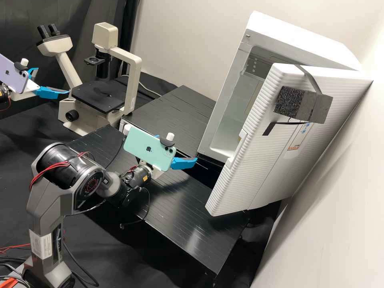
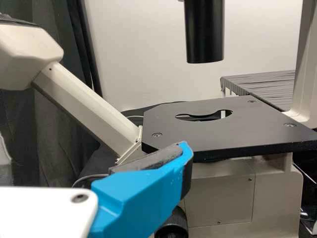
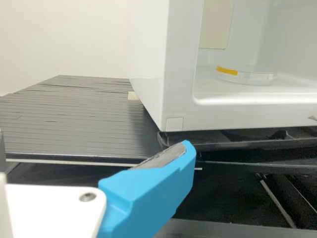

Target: Close the incubator door.

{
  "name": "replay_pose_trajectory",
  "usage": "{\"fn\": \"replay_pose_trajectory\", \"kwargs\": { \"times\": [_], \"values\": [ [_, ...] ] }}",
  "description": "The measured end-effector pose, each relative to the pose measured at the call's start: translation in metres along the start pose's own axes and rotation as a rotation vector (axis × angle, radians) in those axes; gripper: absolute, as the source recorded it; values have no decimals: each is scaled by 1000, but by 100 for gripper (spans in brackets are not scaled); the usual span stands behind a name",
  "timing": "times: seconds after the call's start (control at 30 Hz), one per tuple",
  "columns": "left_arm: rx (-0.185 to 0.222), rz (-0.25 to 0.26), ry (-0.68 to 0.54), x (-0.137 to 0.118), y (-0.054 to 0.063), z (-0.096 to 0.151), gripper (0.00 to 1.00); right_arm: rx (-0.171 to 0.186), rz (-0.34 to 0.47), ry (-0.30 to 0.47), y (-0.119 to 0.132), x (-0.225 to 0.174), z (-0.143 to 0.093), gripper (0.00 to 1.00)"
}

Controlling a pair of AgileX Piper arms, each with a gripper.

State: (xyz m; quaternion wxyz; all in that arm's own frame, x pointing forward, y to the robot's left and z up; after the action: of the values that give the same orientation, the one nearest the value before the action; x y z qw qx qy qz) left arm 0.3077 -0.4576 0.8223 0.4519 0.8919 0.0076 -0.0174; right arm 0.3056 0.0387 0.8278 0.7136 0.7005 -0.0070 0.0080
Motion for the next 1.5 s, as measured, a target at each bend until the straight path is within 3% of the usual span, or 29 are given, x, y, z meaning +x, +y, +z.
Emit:
{"fn": "replay_pose_trajectory", "kwargs": {
  "times": [0.33,0.53,0.83,1.07,1.27,1.5],
  "values": [
    [0,0,0,0,0,0,100,0,2,2,0,-1,0,100],
    [0,0,0,0,0,0,100,11,20,3,6,-22,1,100],
    [0,0,0,0,0,0,100,23,221,163,42,-86,-20,100],
    [0,0,0,0,0,0,100,8,341,271,61,-128,-31,100],
    [0,0,0,0,0,0,100,16,424,280,75,-150,-27,100],
    [0,0,0,0,0,0,100,39,512,208,90,-161,-10,100]
  ]
}}
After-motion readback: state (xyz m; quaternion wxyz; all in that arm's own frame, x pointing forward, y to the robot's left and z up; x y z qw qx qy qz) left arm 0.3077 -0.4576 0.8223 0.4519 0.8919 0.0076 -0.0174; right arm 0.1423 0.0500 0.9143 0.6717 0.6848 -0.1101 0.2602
